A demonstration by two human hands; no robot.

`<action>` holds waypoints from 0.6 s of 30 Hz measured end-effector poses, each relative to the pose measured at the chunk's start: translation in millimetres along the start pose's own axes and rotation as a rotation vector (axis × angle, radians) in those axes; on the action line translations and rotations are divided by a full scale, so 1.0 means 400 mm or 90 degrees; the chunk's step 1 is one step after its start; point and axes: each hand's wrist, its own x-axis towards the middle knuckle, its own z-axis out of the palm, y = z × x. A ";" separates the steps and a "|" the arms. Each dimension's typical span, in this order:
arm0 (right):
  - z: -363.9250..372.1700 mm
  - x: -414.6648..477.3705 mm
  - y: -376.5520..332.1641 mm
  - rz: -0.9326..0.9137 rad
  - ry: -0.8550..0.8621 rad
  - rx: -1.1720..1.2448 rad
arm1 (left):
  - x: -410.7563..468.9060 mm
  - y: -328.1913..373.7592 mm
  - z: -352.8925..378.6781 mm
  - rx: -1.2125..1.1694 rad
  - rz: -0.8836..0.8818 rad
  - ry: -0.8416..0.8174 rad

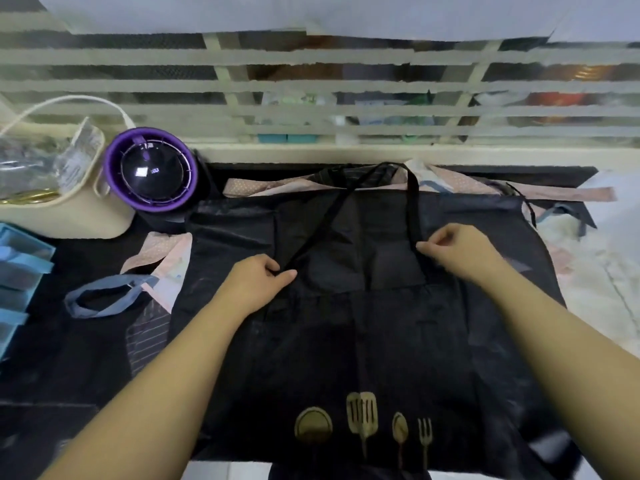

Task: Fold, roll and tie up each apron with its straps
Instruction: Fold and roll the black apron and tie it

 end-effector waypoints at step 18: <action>0.051 -0.130 0.092 0.124 -0.227 0.053 | -0.088 -0.013 -0.028 0.001 0.068 -0.184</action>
